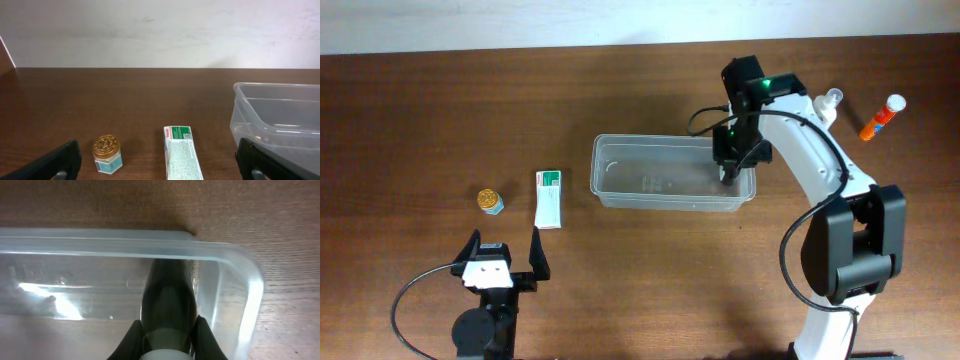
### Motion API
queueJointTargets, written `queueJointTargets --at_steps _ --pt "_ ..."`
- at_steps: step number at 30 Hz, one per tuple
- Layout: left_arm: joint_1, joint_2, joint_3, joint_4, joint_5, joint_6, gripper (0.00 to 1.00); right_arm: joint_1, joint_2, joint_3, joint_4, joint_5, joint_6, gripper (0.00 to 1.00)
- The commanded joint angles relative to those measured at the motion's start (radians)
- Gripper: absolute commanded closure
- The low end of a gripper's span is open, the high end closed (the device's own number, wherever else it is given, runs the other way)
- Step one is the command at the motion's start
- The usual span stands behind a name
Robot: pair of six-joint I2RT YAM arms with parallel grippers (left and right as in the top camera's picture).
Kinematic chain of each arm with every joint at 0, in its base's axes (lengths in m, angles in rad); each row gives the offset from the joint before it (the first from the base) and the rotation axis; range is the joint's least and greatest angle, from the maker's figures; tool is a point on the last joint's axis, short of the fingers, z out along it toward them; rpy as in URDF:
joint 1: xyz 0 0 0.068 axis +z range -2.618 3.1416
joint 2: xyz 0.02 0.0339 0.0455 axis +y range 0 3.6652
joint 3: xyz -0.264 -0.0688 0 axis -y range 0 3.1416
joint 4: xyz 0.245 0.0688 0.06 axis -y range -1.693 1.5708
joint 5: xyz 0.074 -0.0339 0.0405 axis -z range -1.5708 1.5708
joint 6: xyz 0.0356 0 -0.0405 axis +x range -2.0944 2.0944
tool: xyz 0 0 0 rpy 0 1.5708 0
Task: Pack container
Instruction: 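Lift the brown bottle and carry it left over the container, then lower the brown bottle into the container and open the right gripper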
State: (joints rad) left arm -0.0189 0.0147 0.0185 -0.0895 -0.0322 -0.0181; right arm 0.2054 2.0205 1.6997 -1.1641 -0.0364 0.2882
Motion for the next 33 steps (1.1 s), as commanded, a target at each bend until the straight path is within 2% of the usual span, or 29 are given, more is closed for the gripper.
queueJointTargets --at_steps 1,9,12,22,33 --pt "0.007 -0.009 -0.004 -0.002 0.014 0.012 0.01 0.006 -0.017 -0.042 0.036 -0.016 0.018 0.87" --pt "0.007 -0.009 -0.004 -0.002 0.014 0.011 0.01 0.004 -0.017 -0.077 0.074 -0.015 0.017 0.86" --pt "0.007 -0.009 -0.004 -0.002 0.014 0.012 0.01 0.004 -0.017 -0.077 0.084 -0.015 0.016 0.64" --pt "0.007 -0.009 -0.004 -0.002 0.014 0.012 0.01 -0.003 -0.017 -0.021 0.068 -0.011 -0.002 0.62" --pt "0.007 -0.009 -0.004 -0.002 0.014 0.011 0.01 -0.016 -0.017 0.196 -0.103 0.063 -0.043 0.62"
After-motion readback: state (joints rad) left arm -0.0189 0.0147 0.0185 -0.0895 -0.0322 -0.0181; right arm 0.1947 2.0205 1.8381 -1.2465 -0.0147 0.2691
